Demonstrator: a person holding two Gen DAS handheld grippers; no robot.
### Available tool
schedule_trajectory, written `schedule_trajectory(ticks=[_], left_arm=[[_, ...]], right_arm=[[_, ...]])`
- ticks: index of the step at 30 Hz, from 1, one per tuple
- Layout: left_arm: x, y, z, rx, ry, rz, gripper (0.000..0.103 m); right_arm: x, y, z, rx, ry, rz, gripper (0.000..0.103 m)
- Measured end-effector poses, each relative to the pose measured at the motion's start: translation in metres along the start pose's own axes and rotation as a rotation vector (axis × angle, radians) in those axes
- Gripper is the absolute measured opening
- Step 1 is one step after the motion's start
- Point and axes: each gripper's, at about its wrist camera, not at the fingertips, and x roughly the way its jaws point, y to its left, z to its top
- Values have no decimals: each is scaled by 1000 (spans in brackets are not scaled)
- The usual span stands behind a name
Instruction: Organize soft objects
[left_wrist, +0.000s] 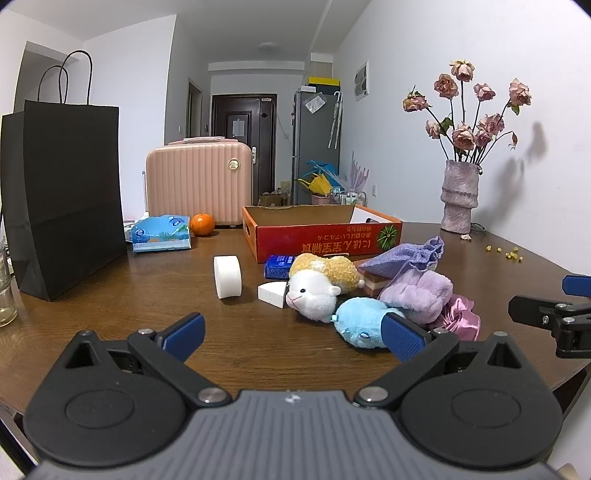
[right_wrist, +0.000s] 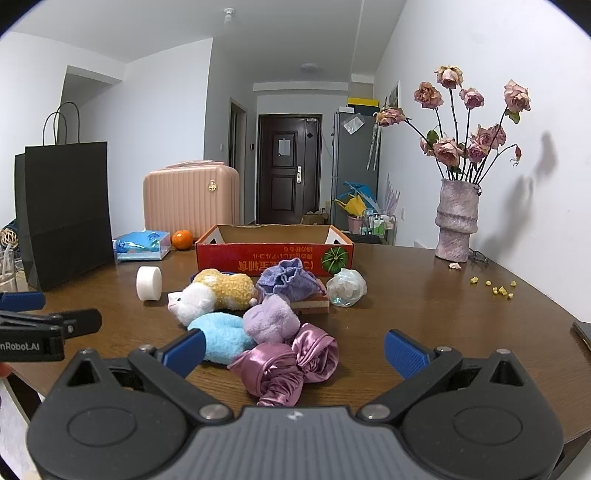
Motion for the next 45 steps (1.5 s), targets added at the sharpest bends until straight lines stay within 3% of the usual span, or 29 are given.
schedule_trajectory(ticks=[22, 45], left_arm=[[26, 6, 0, -23, 52, 1, 103], [60, 17, -10, -62, 132, 25, 103]], right_arm=[[33, -2, -2, -8, 84, 9, 103], [110, 5, -17, -16, 228, 38, 102]])
